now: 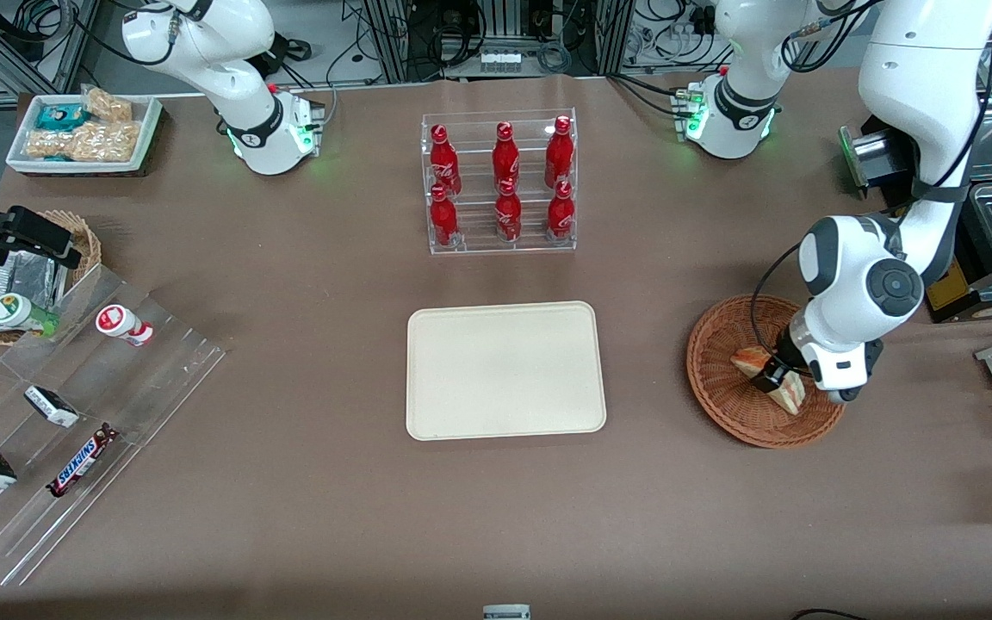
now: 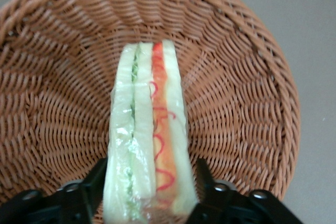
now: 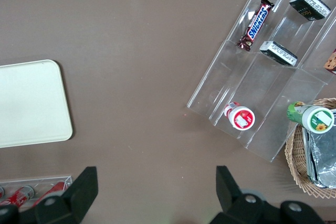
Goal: Place sandwich from basket to tray
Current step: 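Lower the left gripper and close it on the wrapped sandwich, then lift the sandwich and carry it over the cream tray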
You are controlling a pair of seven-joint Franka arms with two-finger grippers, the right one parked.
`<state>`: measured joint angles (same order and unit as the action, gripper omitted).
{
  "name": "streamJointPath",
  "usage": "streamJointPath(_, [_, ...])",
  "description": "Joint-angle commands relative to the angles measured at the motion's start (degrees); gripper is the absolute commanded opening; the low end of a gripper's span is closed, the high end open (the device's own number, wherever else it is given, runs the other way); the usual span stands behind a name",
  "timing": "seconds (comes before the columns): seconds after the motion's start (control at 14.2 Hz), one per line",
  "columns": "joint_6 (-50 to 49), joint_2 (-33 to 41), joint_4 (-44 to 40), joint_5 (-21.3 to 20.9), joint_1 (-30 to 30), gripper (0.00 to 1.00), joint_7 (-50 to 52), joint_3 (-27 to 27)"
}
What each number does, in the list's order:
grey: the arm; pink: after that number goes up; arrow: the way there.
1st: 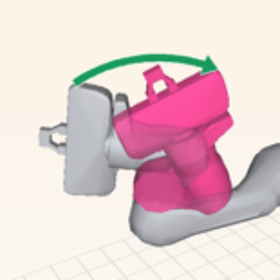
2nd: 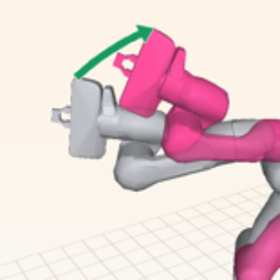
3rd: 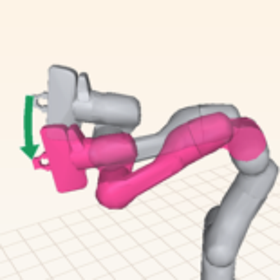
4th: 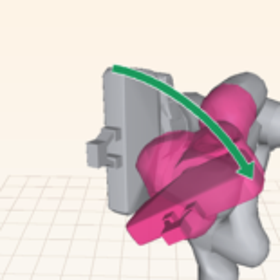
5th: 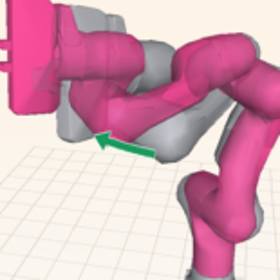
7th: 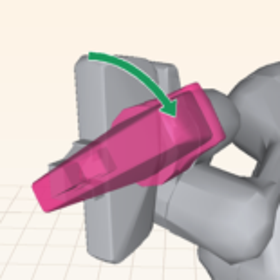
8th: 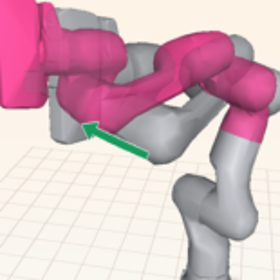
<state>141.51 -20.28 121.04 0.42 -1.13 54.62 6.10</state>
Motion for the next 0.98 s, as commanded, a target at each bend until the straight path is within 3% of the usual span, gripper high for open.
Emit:
streamJointPath(0.0, [-5.61,0.68,-2.81,-1.73,2.27,0.07,-0.38,-0.21])
streamJointPath(0.35, [-20.39,-1.24,-17.48,-1.39,12.27,0.07,0.57,-0.12])
streamJointPath(0.91, [-16.28,-12.04,-31.11,-2.61,29.42,0.10,0.23,-0.12])
